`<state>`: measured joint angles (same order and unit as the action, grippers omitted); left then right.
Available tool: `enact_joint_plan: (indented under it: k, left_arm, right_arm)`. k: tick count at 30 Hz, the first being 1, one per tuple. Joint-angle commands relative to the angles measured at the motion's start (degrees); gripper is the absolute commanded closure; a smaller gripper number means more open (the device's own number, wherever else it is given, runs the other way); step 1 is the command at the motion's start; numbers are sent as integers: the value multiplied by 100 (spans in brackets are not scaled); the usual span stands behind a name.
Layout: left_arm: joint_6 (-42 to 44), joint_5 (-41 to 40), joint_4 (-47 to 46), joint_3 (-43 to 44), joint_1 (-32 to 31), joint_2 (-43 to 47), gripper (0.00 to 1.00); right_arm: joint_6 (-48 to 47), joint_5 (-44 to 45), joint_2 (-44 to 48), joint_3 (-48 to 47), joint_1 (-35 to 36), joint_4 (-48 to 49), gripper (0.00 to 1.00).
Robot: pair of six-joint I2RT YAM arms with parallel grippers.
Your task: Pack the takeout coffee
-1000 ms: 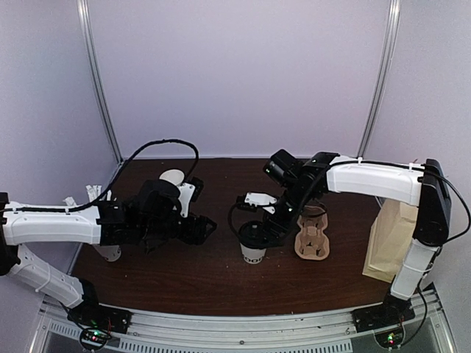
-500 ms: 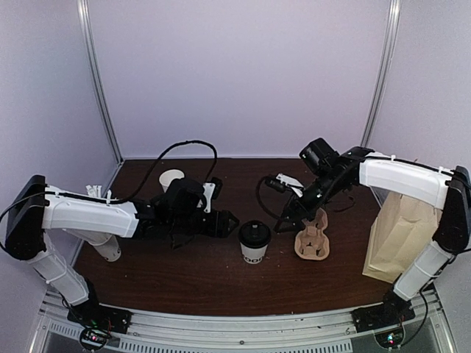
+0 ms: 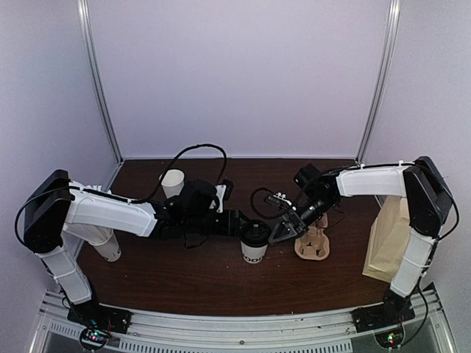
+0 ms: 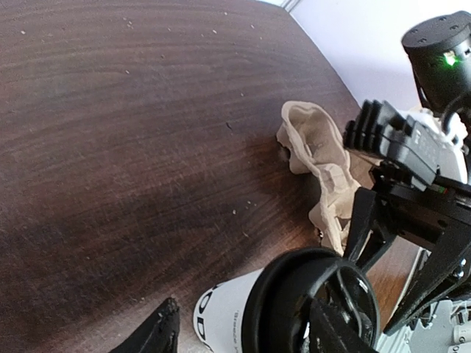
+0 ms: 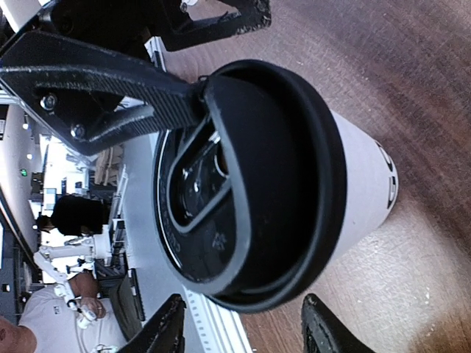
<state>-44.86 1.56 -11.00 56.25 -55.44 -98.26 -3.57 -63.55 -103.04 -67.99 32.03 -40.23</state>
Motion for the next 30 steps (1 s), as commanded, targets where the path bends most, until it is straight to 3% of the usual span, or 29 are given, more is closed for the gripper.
enact_joint_plan:
  k: [1,20,24,30]
  left_arm:
    - [-134,208,-327,94,39,-114,41]
    - [-323,288,-373,-260,34,-131,50]
    - [-356,275,-324,-306,40,-123,51]
    - [-415,222,-209,-445,36,-154,51]
  right_arm:
    - [258,-497,-154,-90,-7,234,46]
    - [765,-254,-572,46,-4,592,41]
    - [811,297,-638,132,-5,564,41]
    - [504,2227,-1210,27,-20,-201,41]
